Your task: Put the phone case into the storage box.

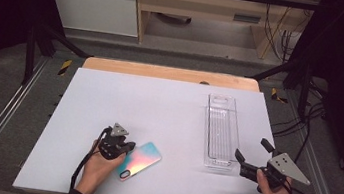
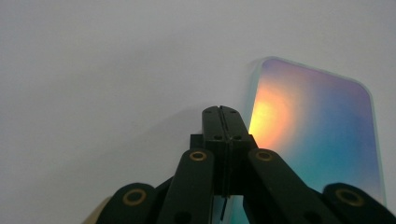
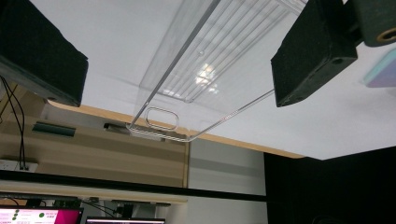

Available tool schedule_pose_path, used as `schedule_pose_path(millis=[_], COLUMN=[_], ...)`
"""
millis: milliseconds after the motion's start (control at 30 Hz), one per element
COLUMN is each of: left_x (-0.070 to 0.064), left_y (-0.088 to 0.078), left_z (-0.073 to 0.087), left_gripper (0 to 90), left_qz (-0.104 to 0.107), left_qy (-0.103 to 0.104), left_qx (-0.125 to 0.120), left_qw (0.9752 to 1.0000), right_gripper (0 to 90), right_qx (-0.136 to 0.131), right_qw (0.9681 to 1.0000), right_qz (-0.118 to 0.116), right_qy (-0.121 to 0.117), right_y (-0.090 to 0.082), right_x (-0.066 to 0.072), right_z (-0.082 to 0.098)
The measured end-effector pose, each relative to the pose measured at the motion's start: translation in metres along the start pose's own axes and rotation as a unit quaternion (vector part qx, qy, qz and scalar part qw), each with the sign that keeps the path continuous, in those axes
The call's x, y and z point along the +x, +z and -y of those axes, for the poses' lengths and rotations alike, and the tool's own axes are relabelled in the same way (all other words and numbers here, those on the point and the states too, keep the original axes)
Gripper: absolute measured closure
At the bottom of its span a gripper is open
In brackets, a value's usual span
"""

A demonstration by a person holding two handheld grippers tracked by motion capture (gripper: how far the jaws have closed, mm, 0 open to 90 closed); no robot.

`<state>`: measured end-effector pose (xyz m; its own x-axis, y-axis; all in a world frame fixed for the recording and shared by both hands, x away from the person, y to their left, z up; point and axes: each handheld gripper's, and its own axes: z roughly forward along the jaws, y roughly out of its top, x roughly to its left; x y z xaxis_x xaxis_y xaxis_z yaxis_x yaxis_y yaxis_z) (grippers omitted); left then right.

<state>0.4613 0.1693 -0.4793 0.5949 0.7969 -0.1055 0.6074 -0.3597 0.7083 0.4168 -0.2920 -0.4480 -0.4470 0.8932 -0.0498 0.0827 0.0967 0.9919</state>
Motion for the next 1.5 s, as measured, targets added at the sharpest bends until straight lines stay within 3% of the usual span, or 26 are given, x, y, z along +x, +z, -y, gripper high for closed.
schedule_pose_path(millis=[300, 433, 500, 567, 600, 633, 700, 800, 833, 1033, 1300, 1500], left_x=[-0.012, -0.012, -0.014, -0.017, -0.018, -0.020, -0.023, -0.028, -0.029, -0.033, -0.029, -0.030], left_y=[0.002, -0.003, -0.011, -0.019, -0.023, -0.026, -0.032, -0.038, -0.040, -0.043, -0.043, -0.040], left_z=[0.001, 0.000, -0.002, -0.003, -0.003, -0.003, -0.003, 0.000, 0.002, 0.016, 0.028, 0.034], left_gripper=[90.0, 90.0, 88.8, 77.6, 63.9, 63.9, 48.0, 31.4, 19.3, 6.6, 5.4, 5.3], left_qz=[-0.005, -0.003, -0.003, -0.011, -0.015, -0.018, -0.020, -0.016, -0.013, 0.018, 0.037, 0.037], left_qy=[0.017, 0.029, 0.040, 0.055, 0.065, 0.074, 0.084, 0.095, 0.098, 0.119, 0.124, 0.133], left_qx=[-0.005, -0.030, -0.061, -0.086, -0.095, -0.101, -0.107, -0.097, -0.092, -0.057, -0.035, -0.025], left_qw=[0.9998, 0.9991, 0.9973, 0.9947, 0.9932, 0.9920, 0.9905, 0.9907, 0.9908, 0.9911, 0.9909, 0.9901], right_gripper=[3.9, 3.7, 3.7, 3.6, 3.6, 3.6, 3.5, 3.5, 3.5, 3.4, 3.3, 3.3], right_qx=[0.001, 0.000, -0.001, -0.001, -0.002, -0.002, -0.003, -0.006, -0.004, -0.005, -0.004, -0.005], right_qw=[1.0000, 1.0000, 1.0000, 1.0000, 1.0000, 1.0000, 0.9999, 0.9999, 0.9999, 0.9999, 0.9999, 1.0000], right_qz=[0.001, 0.003, 0.006, 0.008, 0.009, 0.009, 0.011, 0.011, 0.010, 0.008, 0.007, 0.005], right_qy=[-0.003, -0.002, -0.001, 0.002, 0.004, 0.004, 0.004, 0.006, 0.007, 0.007, 0.006, 0.006], right_y=[0.001, 0.000, -0.001, -0.001, -0.002, -0.002, -0.002, -0.002, -0.002, -0.001, -0.001, -0.003], right_x=[0.001, 0.000, 0.000, -0.001, -0.001, -0.001, -0.001, -0.002, -0.001, -0.001, 0.000, 0.000], right_z=[0.000, 0.000, 0.000, 0.000, 0.000, 0.000, 0.000, 0.000, 0.000, 0.000, -0.001, 0.000])
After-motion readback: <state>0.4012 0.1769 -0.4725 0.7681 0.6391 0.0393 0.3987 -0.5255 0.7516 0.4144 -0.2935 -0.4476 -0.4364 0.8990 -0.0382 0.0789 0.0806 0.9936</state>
